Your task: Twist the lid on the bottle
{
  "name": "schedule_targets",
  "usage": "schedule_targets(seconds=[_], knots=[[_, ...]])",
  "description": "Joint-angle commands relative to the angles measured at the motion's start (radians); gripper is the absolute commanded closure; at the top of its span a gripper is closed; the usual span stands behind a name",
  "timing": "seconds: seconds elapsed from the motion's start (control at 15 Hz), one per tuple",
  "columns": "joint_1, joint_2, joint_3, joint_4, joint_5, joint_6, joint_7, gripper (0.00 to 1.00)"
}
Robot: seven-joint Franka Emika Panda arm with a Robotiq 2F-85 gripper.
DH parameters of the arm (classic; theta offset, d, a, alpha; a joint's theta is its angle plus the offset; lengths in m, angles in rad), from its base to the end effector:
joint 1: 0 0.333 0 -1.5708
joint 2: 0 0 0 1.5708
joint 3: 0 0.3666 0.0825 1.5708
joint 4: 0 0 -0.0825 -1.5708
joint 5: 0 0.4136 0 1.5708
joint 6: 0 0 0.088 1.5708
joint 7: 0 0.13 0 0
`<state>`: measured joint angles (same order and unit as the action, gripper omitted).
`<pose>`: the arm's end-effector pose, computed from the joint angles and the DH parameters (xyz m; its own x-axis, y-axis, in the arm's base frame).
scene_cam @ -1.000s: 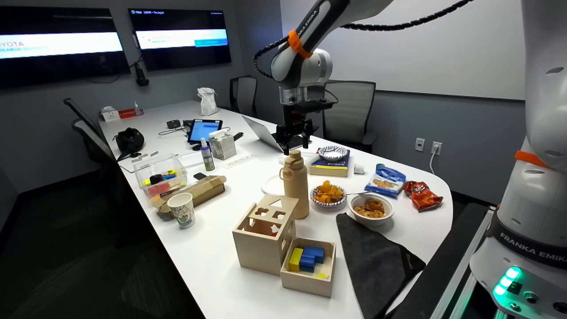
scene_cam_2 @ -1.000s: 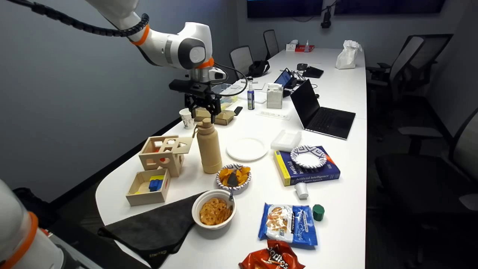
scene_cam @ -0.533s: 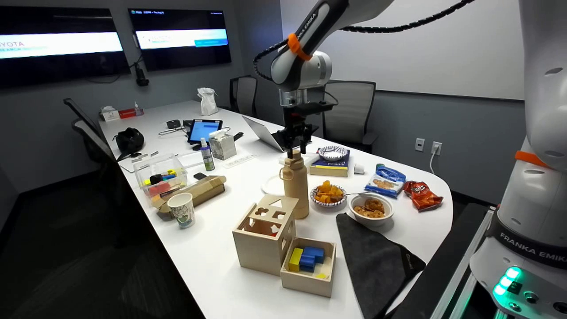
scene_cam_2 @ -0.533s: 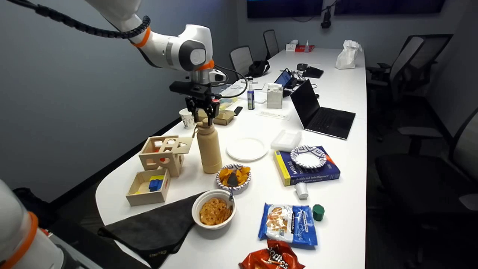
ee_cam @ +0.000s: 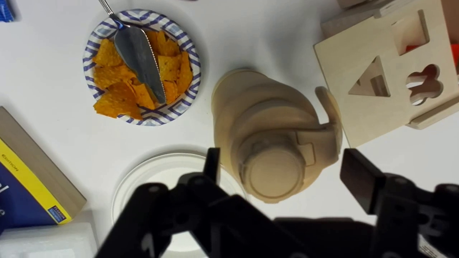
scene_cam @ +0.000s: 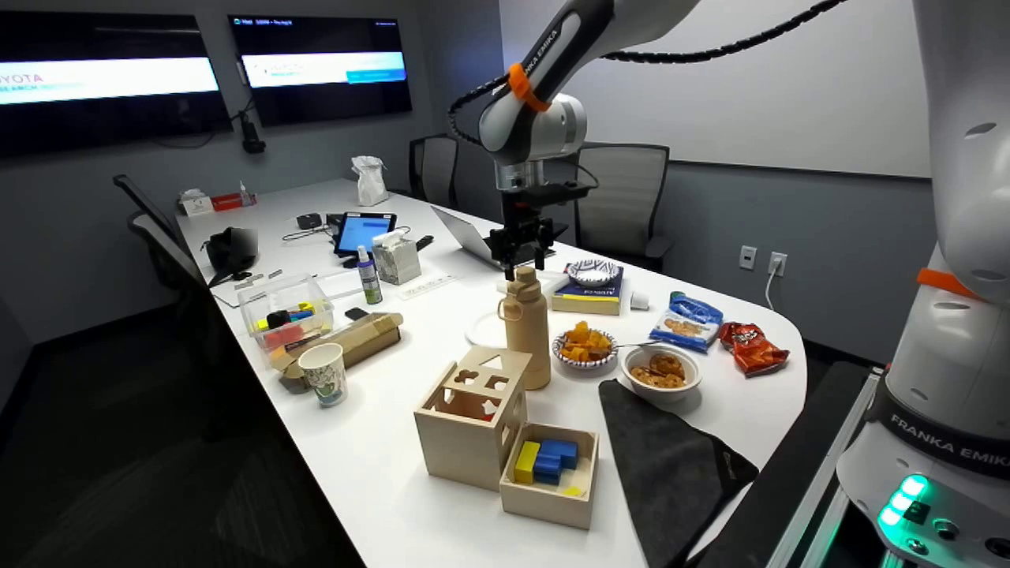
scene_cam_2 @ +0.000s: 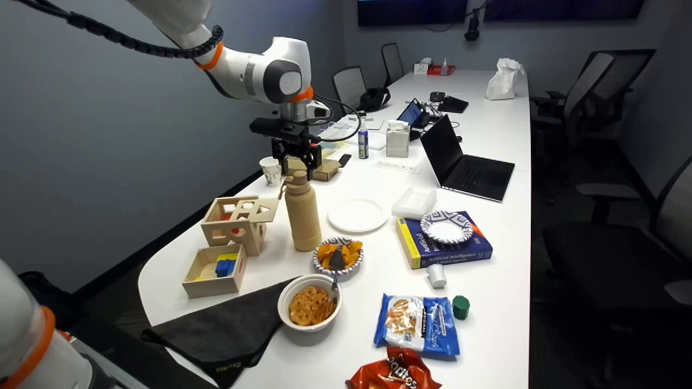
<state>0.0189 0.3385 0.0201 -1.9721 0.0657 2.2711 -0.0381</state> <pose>0.6429 0.0274 0.3003 0.9987 0.0338 -0.0386 0.0316 -0.9979 -0.0567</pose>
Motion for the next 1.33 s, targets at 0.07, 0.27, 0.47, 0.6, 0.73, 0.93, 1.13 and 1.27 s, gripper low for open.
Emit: schedule_targets(seconds=[0.07,0.27,0.47,0.6,0.73,0.93,1.13,1.27], knots=[[0.0,0.023,-0.002,0.045,-0.017,-0.017,0.011,0.41],[0.001,0.017,-0.005,0.04,-0.021,-0.013,0.016,0.68],[-0.001,0.009,-0.009,0.032,-0.026,-0.008,0.018,0.79],[-0.001,0.007,-0.01,0.03,-0.034,-0.013,0.005,0.79],[-0.002,0.013,-0.009,0.034,-0.047,-0.015,-0.009,0.79],[-0.004,0.026,-0.003,0.042,-0.075,-0.014,-0.061,0.79],[-0.005,0.023,0.004,0.04,-0.098,-0.009,-0.109,0.79],[-0.006,0.024,0.009,0.042,-0.111,-0.014,-0.147,0.79]])
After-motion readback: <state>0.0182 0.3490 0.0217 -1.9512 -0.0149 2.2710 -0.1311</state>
